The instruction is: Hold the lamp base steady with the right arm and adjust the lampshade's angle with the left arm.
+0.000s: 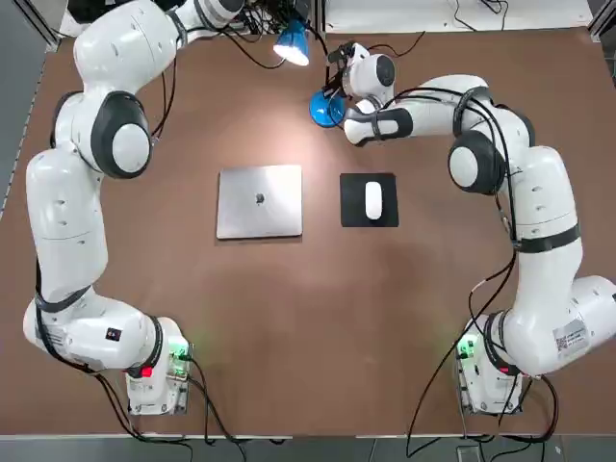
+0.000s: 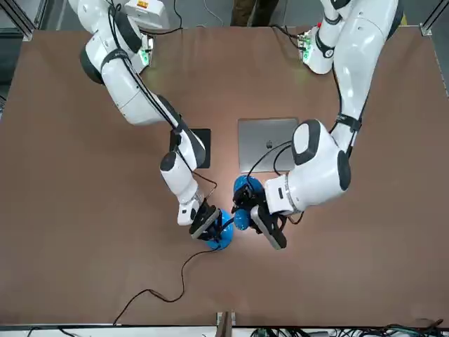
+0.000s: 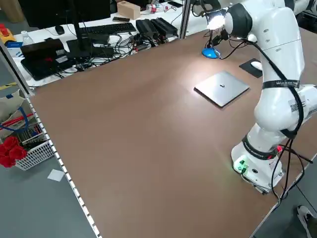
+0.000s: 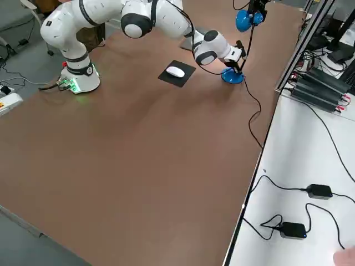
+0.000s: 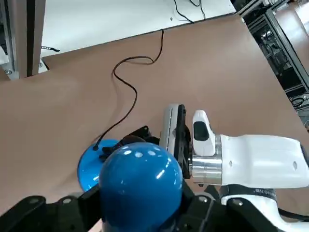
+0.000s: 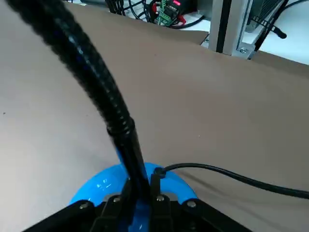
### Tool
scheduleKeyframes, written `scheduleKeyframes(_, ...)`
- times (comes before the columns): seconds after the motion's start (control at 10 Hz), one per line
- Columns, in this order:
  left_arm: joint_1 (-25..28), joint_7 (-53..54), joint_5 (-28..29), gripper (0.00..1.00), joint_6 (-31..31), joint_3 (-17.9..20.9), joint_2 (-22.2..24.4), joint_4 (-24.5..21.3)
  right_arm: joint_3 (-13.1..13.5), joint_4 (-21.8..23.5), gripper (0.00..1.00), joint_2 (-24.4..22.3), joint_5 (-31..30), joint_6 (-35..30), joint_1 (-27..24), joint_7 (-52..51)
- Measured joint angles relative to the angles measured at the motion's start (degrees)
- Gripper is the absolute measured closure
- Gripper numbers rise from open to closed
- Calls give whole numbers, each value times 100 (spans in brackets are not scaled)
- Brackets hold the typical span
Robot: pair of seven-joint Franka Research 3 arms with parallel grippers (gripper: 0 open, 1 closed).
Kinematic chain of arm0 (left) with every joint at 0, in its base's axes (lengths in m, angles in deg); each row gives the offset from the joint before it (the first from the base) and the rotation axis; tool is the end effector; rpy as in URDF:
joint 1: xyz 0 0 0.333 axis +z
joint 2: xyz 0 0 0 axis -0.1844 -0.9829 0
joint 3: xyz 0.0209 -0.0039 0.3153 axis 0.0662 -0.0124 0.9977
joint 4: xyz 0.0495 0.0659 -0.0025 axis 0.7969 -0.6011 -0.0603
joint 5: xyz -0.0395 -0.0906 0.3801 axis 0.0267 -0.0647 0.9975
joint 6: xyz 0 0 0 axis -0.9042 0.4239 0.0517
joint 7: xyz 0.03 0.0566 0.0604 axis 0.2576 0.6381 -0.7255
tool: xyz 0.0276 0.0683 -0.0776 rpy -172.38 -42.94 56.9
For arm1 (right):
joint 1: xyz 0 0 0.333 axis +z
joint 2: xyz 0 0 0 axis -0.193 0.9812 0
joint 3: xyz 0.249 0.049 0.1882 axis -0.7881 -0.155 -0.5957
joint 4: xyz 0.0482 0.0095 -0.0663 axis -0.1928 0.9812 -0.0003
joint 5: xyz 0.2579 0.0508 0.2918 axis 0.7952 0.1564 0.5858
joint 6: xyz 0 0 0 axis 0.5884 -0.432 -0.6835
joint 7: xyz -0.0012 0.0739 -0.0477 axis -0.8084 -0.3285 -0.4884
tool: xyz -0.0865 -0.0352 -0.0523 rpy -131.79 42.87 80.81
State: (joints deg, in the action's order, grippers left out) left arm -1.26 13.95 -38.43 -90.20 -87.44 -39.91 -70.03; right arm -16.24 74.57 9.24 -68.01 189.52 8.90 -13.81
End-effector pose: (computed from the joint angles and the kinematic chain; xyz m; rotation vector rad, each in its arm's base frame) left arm 0.6901 -0.3752 0.4180 2.3168 -0.6223 0.3740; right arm 0.6601 0.4104 0.1710 -2.5413 -0.7672 -0.9400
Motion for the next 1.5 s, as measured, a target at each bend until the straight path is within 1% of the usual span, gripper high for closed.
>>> scheduleKeyframes(0.8, -5, -326, -36, 46, -9, -8, 1, -4, 0, 0, 85, 0, 0, 2, 0, 0)
scheduleKeyframes(1.0, -1, -346, -108, 42, -7, -24, 15, -4, 3, 0, 85, 1, 0, 5, 1, 0)
scheduleKeyframes(1.1, 19, -353, -151, 30, -5, -45, 68, -3, 5, 0, 85, 1, 0, 8, 1, 1)
scheduleKeyframes(1.2, 29, -357, -153, 14, 2, -49, 139, -3, 5, 0, 85, 2, 0, 10, 1, 1)
scheduleKeyframes(1.3, 29, -357, -153, 1, 5, -51, 191, -3, 5, 0, 85, 3, 0, 12, 1, 1)
scheduleKeyframes(1.4, 33, -357, -153, 0, 6, -50, 208, -4, 6, 0, 85, 3, 0, 13, 1, 1)
scheduleKeyframes(1.5, 44, -346, -153, 0, 10, -50, 210, -5, 8, -1, 83, 7, 0, 15, 1, 5)
